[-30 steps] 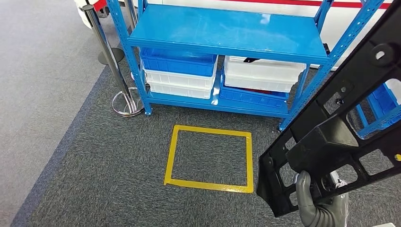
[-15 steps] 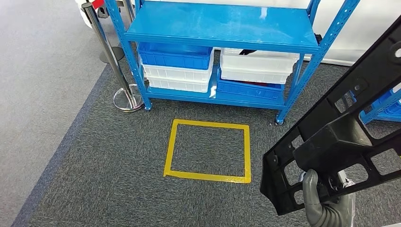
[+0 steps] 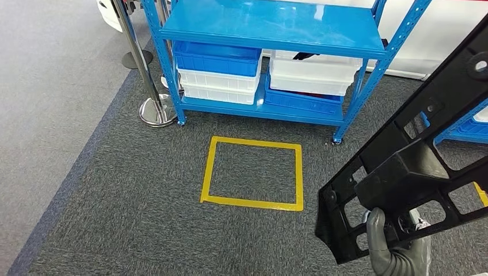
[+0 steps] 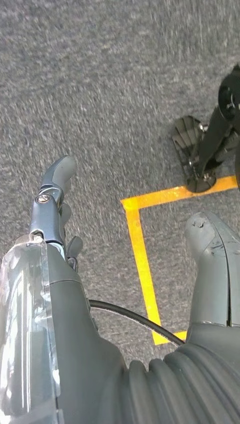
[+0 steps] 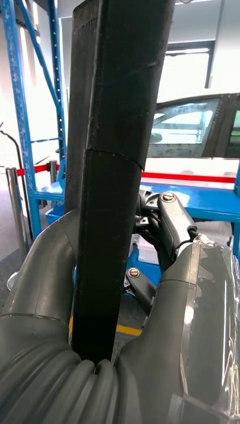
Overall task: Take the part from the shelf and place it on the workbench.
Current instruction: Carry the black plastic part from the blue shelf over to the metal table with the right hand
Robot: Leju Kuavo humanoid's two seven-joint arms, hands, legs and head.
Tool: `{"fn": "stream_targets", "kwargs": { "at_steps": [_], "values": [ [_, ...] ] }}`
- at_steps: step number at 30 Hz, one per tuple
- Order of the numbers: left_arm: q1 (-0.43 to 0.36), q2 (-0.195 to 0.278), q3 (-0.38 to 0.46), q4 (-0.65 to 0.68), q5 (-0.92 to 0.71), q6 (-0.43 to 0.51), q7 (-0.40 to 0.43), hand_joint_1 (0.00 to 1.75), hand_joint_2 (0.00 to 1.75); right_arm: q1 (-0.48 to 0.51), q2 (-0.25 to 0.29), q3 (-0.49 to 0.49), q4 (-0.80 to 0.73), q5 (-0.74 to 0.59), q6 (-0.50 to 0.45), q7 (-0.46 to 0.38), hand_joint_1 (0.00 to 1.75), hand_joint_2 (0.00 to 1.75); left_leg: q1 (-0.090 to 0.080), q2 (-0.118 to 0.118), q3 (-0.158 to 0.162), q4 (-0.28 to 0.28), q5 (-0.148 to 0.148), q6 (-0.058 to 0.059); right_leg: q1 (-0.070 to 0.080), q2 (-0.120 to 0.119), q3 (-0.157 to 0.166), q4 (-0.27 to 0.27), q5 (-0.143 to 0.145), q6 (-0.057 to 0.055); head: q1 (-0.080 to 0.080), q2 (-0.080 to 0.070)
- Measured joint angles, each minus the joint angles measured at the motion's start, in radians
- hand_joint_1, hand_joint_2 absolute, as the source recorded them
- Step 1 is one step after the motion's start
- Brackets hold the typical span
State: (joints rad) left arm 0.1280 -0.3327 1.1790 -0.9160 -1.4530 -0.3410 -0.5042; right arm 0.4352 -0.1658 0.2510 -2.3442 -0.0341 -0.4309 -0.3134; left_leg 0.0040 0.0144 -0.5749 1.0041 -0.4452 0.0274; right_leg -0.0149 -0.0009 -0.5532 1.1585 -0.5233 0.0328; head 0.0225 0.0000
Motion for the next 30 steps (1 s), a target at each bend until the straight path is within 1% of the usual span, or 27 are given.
{"fn": "stream_targets", "kwargs": {
  "at_steps": [1,2,3,5,6,7,8,9,10,11,12,13,14,15,16,17,18,19,21,22,23,25,26,27,28,29,30],
  "values": [
    [-0.001,0.000,0.001,0.001,-0.002,0.000,-0.001,0.00,1.75,0.000,0.000,0.000,0.000,0.001,0.000,0.000,1.75,1.75,-0.001,-0.001,-0.009,0.006,0.004,-0.004,0.002,0.000,0.043,-0.063,0.003,-0.005,0.000,0.000],
    [-0.002,-0.001,0.002,0.001,-0.007,0.000,-0.002,0.00,1.75,0.000,0.000,0.000,0.000,0.002,-0.001,0.000,1.75,1.75,-0.003,-0.001,-0.015,0.010,0.010,-0.009,0.005,0.001,0.073,-0.113,-0.002,-0.011,0.000,0.000],
    [-0.003,-0.001,0.004,0.001,-0.011,-0.001,-0.004,0.00,1.75,0.000,0.000,0.000,0.000,0.003,-0.001,0.000,1.75,1.75,-0.003,-0.001,-0.020,0.013,0.016,-0.015,0.008,0.001,0.087,-0.143,-0.013,-0.016,0.000,0.000],
    [-0.005,-0.001,0.011,0.002,-0.020,-0.001,-0.008,0.00,1.75,0.000,0.001,0.000,0.000,0.010,-0.003,0.000,1.75,1.75,-0.004,-0.002,-0.029,0.016,0.026,-0.027,0.007,0.000,0.083,-0.160,-0.014,-0.028,0.001,0.000],
    [-0.006,0.000,0.015,0.002,-0.025,-0.002,-0.009,0.00,1.75,0.000,0.003,0.000,0.000,0.014,-0.004,0.001,1.75,1.75,-0.004,-0.003,-0.036,0.024,0.017,-0.033,0.004,-0.002,0.077,-0.165,-0.008,-0.034,0.001,0.000],
    [-0.006,0.000,0.019,0.003,-0.029,-0.002,-0.010,0.00,1.75,0.000,0.004,0.000,0.000,0.018,-0.007,0.002,1.75,1.75,-0.003,-0.004,-0.047,0.048,-0.010,-0.039,0.002,-0.004,0.069,-0.168,-0.001,-0.042,-0.001,0.000],
    [-0.007,0.000,0.024,0.003,-0.033,-0.002,-0.012,0.00,1.75,0.000,0.005,0.000,0.000,0.023,-0.011,0.004,1.75,1.75,-0.002,-0.005,-0.061,0.086,-0.049,-0.043,-0.001,-0.005,0.060,-0.170,0.008,-0.049,-0.003,0.000],
    [-0.007,0.000,0.027,0.004,-0.038,-0.002,-0.014,0.00,1.75,0.000,0.007,0.000,0.000,0.029,-0.016,0.006,1.75,1.75,0.000,-0.006,-0.077,0.143,-0.095,-0.046,0.001,-0.006,0.051,-0.169,0.014,-0.053,-0.005,0.000],
    [-0.008,0.000,0.030,0.004,-0.041,-0.002,-0.016,0.00,1.75,0.001,0.007,0.000,0.000,0.034,-0.021,0.009,1.75,1.75,0.002,-0.006,-0.094,0.207,-0.132,-0.049,0.001,-0.006,0.040,-0.168,0.021,-0.055,-0.007,0.000],
    [-0.010,0.000,0.034,0.005,-0.044,-0.002,-0.018,0.00,1.75,0.001,0.008,0.000,0.000,0.038,-0.025,0.011,1.75,1.75,0.003,-0.006,-0.103,0.258,-0.146,-0.051,0.002,-0.004,0.030,-0.165,0.028,-0.054,-0.007,0.000],
    [-0.011,0.000,0.037,0.005,-0.047,-0.002,-0.019,0.00,1.75,0.002,0.010,0.000,0.000,0.041,-0.029,0.012,1.75,1.75,0.004,-0.006,-0.102,0.288,-0.139,-0.052,0.003,-0.002,0.020,-0.162,0.035,-0.052,-0.007,0.000],
    [-0.012,0.000,0.041,0.006,-0.049,-0.002,-0.020,0.00,1.75,0.002,0.011,0.000,0.000,0.043,-0.032,0.012,1.75,1.75,0.005,-0.007,-0.082,0.278,-0.114,-0.051,0.003,0.003,0.009,-0.158,0.041,-0.049,-0.007,0.000],
    [-0.013,0.000,0.043,0.006,-0.051,-0.002,-0.020,0.00,1.75,0.003,0.012,0.000,0.000,0.045,-0.035,0.012,1.75,1.75,0.006,-0.012,-0.045,0.232,-0.085,-0.048,0.003,0.010,0.000,-0.154,0.046,-0.045,-0.007,0.000],
    [-0.013,0.001,0.046,0.006,-0.053,-0.002,-0.020,0.00,1.75,0.003,0.013,0.000,0.000,0.048,-0.039,0.011,1.75,1.75,0.007,-0.027,0.004,0.162,-0.069,-0.043,0.002,0.015,-0.009,-0.149,0.051,-0.040,-0.007,0.000],
    [-0.013,0.001,0.050,0.006,-0.055,-0.002,-0.020,0.00,1.75,0.003,0.014,0.000,0.000,0.051,-0.043,0.009,1.75,1.75,0.007,-0.043,0.051,0.090,-0.065,-0.039,0.003,0.021,-0.017,-0.144,0.055,-0.036,-0.006,0.000],
    [-0.014,0.001,0.054,0.006,-0.057,-0.002,-0.020,0.00,1.75,0.004,0.014,0.000,0.000,0.055,-0.047,0.008,1.75,1.75,0.007,-0.057,0.084,0.036,-0.070,-0.035,0.002,0.028,-0.023,-0.139,0.059,-0.030,-0.006,0.000],
    [-0.015,0.001,0.058,0.006,-0.058,-0.002,-0.020,0.00,1.75,0.005,0.014,0.000,0.000,0.059,-0.051,0.008,1.75,1.75,0.005,-0.064,0.101,0.004,-0.081,-0.033,0.002,0.034,-0.028,-0.136,0.064,-0.023,-0.006,0.000],
    [-0.017,0.000,0.063,0.006,-0.060,-0.002,-0.019,0.00,1.75,0.006,0.015,0.000,0.000,0.064,-0.054,0.009,1.75,1.75,0.003,-0.060,0.104,-0.006,-0.083,-0.030,0.002,0.042,-0.031,-0.136,0.070,-0.016,-0.006,0.000],
    [-0.022,-0.002,0.071,0.006,-0.066,-0.002,-0.018,0.00,1.75,0.010,0.015,0.000,0.000,0.074,-0.061,0.014,1.75,1.75,0.005,-0.039,0.101,-0.015,-0.076,-0.018,0.000,0.047,-0.039,-0.128,0.070,-0.004,-0.006,0.000],
    [-0.023,-0.003,0.075,0.006,-0.070,-0.002,-0.017,0.00,1.75,0.012,0.016,0.000,0.000,0.080,-0.065,0.017,1.75,1.75,0.007,-0.029,0.099,-0.019,-0.070,-0.010,-0.001,0.041,-0.050,-0.107,0.053,0.000,-0.005,0.000],
    [-0.024,-0.004,0.079,0.006,-0.074,-0.003,-0.016,0.00,1.75,0.014,0.016,-0.001,0.000,0.086,-0.069,0.020,1.75,1.75,0.009,-0.017,0.095,-0.022,-0.065,-0.004,-0.002,0.031,-0.068,-0.066,0.024,0.004,-0.002,0.000],
    [-0.024,-0.004,0.087,0.006,-0.082,-0.003,-0.016,0.00,1.75,0.017,0.016,-0.003,0.000,0.093,-0.074,0.028,1.75,1.75,0.007,0.005,0.085,-0.022,-0.059,0.002,-0.002,0.014,-0.119,0.058,-0.051,0.013,0.002,0.000],
    [-0.024,-0.004,0.092,0.006,-0.086,-0.003,-0.016,0.00,1.75,0.019,0.016,-0.004,0.000,0.095,-0.076,0.032,1.75,1.75,0.006,0.017,0.080,-0.020,-0.058,0.003,-0.003,0.011,-0.138,0.111,-0.074,0.016,0.002,0.000],
    [-0.025,-0.004,0.096,0.006,-0.090,-0.003,-0.016,0.00,1.75,0.021,0.016,-0.006,0.000,0.097,-0.078,0.035,1.75,1.75,0.005,0.028,0.076,-0.018,-0.056,0.003,-0.003,0.008,-0.141,0.133,-0.077,0.017,0.002,0.000],
    [-0.026,-0.004,0.100,0.006,-0.093,-0.003,-0.016,0.00,1.75,0.023,0.016,-0.008,0.000,0.098,-0.080,0.036,1.75,1.75,0.005,0.039,0.074,-0.017,-0.056,0.002,-0.003,0.004,-0.122,0.114,-0.062,0.017,0.002,0.000],
    [-0.027,-0.005,0.103,0.006,-0.095,-0.003,-0.016,0.00,1.75,0.024,0.016,-0.010,0.000,0.099,-0.082,0.037,1.75,1.75,0.004,0.049,0.074,-0.015,-0.056,0.001,-0.002,-0.005,-0.085,0.057,-0.033,0.015,0.002,0.000],
    [-0.029,-0.005,0.105,0.006,-0.097,-0.003,-0.016,0.00,1.75,0.025,0.016,-0.012,0.000,0.101,-0.084,0.037,1.75,1.75,0.003,0.058,0.077,-0.015,-0.057,-0.001,0.000,-0.025,-0.039,-0.017,-0.005,0.010,0.002,0.000]
  ]
}}
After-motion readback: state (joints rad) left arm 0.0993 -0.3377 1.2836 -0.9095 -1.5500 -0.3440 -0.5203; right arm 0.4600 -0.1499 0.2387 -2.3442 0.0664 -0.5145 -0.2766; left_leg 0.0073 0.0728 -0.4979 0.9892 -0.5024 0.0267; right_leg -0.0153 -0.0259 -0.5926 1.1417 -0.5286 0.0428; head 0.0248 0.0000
